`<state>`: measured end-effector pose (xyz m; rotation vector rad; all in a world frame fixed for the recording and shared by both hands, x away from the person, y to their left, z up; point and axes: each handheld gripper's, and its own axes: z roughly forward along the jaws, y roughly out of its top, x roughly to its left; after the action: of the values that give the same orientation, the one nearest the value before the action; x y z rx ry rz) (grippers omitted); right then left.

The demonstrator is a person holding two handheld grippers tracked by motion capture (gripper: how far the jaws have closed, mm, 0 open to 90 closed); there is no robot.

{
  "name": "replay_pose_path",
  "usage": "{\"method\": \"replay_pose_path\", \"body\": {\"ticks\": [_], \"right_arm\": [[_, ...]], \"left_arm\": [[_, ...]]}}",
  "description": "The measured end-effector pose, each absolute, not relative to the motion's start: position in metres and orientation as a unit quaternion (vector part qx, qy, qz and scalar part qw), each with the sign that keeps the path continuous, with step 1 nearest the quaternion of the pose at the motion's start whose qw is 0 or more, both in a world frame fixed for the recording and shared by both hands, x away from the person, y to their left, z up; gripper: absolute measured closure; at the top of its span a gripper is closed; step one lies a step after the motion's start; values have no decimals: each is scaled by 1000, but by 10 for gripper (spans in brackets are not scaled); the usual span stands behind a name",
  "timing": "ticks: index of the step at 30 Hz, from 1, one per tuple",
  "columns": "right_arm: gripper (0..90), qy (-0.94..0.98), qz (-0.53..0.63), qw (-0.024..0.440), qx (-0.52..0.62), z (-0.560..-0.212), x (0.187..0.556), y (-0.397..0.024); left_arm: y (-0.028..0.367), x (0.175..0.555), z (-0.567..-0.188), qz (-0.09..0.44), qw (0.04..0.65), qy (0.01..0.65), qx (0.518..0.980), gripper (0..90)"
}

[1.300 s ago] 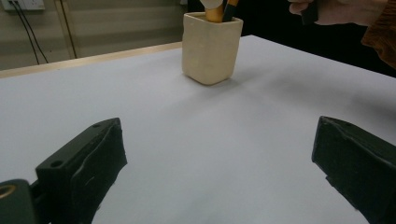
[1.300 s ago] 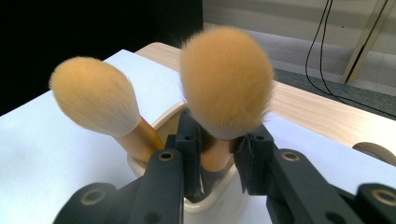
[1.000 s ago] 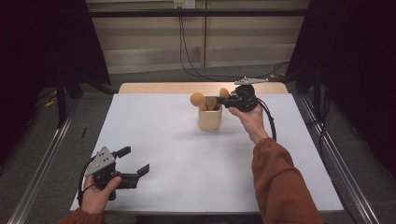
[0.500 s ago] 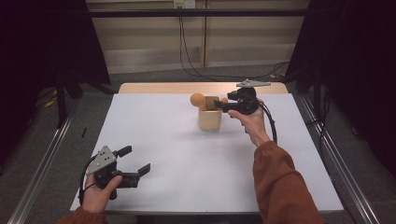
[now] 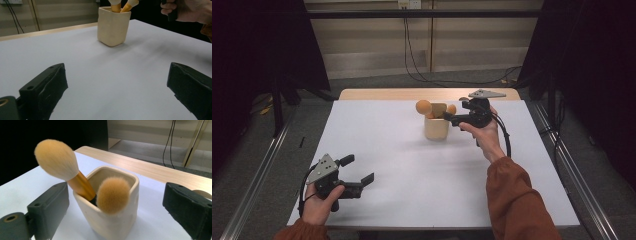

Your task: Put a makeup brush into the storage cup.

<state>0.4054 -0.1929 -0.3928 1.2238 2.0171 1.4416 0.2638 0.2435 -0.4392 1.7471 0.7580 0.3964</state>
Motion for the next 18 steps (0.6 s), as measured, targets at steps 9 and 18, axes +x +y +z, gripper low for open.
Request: {"method": "replay_pose_path", "body": {"ticks": [9, 18], "right_arm": [[7, 704, 532, 191, 430, -391, 392, -195], [0, 703, 550, 185, 411, -391, 375, -201]], "left_arm": [[247, 257, -438, 176, 563, 327, 739, 26], [250, 255, -437, 181, 564, 326, 737, 26]]}}
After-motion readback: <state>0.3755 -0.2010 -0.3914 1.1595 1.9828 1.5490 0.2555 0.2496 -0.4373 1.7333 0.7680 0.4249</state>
